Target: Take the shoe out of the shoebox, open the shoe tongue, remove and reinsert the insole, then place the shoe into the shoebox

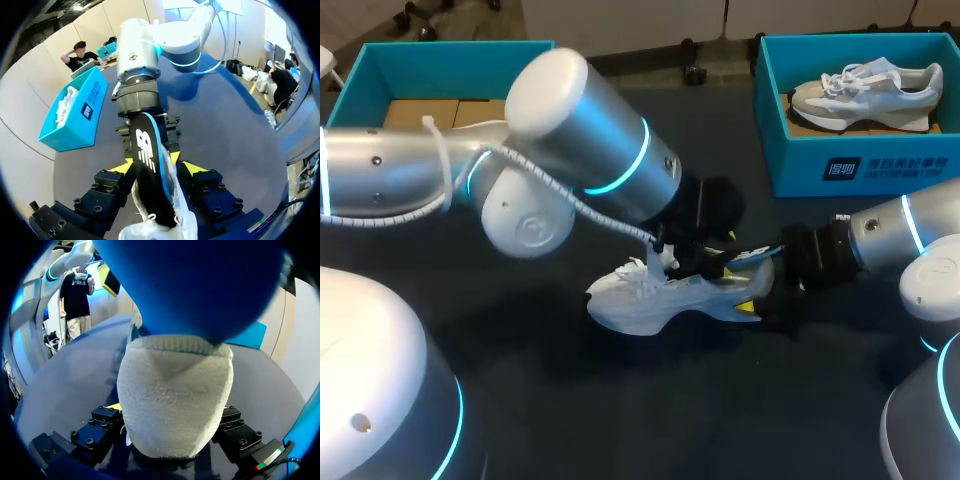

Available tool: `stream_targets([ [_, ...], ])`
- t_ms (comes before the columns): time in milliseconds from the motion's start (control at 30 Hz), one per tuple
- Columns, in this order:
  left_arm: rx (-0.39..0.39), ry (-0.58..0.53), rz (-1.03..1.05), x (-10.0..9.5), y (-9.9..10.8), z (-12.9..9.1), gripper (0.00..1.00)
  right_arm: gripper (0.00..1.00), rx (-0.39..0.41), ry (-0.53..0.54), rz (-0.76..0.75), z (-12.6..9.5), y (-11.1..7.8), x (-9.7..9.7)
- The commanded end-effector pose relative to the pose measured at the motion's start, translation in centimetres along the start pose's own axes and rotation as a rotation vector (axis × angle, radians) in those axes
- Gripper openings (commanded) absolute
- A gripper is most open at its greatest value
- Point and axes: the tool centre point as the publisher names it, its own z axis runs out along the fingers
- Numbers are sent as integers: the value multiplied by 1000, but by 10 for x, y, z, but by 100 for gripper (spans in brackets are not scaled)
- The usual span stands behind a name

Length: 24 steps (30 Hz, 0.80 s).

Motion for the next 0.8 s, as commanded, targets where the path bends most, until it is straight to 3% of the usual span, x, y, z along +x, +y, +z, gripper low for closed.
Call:
stream_targets([
  [33, -6, -68, -1, 7, 2, 3, 60, 0, 3, -2, 0, 0, 0, 1],
  [300, -22, -130, 2, 7, 5, 11, 62, 0, 3, -2, 0, 0, 0, 1],
  [400, -27, -151, -3, 6, 6, 13, 73, 0, 3, -2, 0, 0, 0, 1],
  [467, -28, -165, -3, 5, 4, 14, 87, 0, 3, -2, 0, 0, 0, 1],
  [800, -21, -221, -32, -1, 2, 23, 76, 0, 3, -2, 0, 0, 0, 1],
])
